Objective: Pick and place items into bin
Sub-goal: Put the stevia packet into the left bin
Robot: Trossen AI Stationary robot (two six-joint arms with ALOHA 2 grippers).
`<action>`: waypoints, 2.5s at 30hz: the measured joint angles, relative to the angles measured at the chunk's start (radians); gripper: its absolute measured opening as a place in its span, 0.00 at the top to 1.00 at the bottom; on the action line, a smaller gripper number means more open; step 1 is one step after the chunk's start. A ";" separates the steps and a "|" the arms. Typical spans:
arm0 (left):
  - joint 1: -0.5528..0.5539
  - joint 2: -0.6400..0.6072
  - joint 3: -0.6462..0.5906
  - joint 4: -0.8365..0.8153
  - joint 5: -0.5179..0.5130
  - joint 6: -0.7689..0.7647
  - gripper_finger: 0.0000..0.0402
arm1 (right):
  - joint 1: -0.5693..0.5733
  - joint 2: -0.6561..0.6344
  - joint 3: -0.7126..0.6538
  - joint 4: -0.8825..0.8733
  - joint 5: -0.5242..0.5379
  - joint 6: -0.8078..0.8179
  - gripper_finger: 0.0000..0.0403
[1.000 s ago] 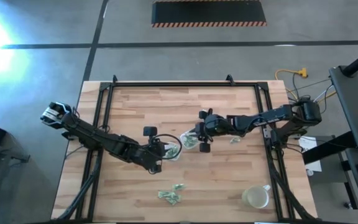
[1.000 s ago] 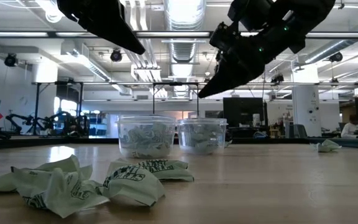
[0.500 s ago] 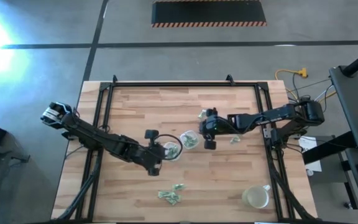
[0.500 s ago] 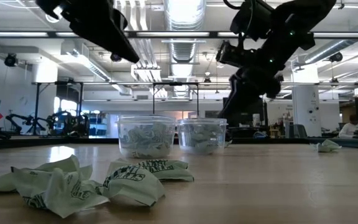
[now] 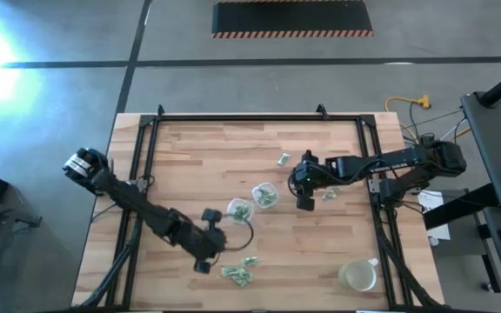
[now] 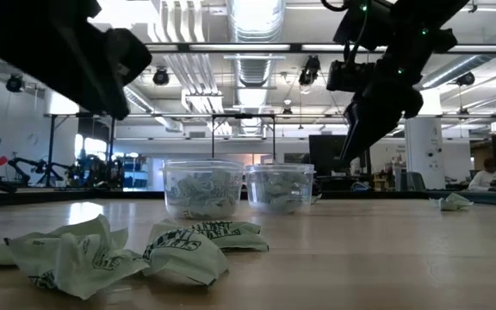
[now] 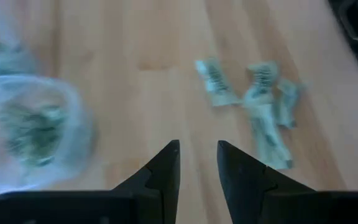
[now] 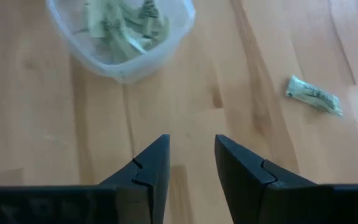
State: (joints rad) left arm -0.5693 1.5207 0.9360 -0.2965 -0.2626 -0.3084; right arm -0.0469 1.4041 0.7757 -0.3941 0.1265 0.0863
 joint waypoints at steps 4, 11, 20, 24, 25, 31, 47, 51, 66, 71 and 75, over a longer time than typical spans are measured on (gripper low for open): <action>-0.054 0.056 0.016 0.028 -0.001 -0.008 0.78 | 0.013 -0.004 0.000 0.001 -0.008 0.001 0.71; -0.108 0.155 0.018 0.152 0.000 -0.022 0.78 | 0.019 0.003 -0.002 0.003 -0.008 0.004 0.71; -0.113 0.273 0.064 0.184 0.011 -0.027 0.78 | 0.018 0.005 -0.002 0.002 -0.024 0.012 0.73; -0.114 0.296 0.094 0.185 0.031 -0.026 0.78 | 0.019 0.005 -0.004 0.001 -0.026 0.012 0.72; -0.114 0.300 0.100 0.186 0.031 -0.026 0.78 | 0.019 0.005 -0.004 0.001 -0.026 0.013 0.72; -0.114 0.316 0.105 0.195 0.034 -0.027 0.78 | 0.019 0.005 -0.005 0.001 -0.026 0.018 0.73; -0.115 0.332 0.086 0.206 0.016 -0.027 0.78 | 0.019 0.005 -0.006 0.002 -0.026 0.019 0.77; -0.115 0.332 0.082 0.206 0.014 -0.027 0.78 | 0.019 0.005 -0.006 0.003 -0.026 0.019 0.76; -0.115 0.331 0.079 0.156 -0.044 -0.026 0.99 | 0.019 0.006 -0.006 0.009 -0.026 0.019 0.79; -0.115 0.328 0.089 0.116 -0.063 -0.026 0.99 | 0.019 0.006 -0.006 0.010 -0.026 0.019 0.80; -0.115 0.314 0.115 0.028 -0.103 -0.027 0.99 | 0.019 0.006 -0.006 0.012 -0.025 0.019 0.79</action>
State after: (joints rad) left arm -0.6838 1.8347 1.0514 -0.2686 -0.3653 -0.3349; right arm -0.0283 1.4101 0.7692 -0.3824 0.1013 0.1051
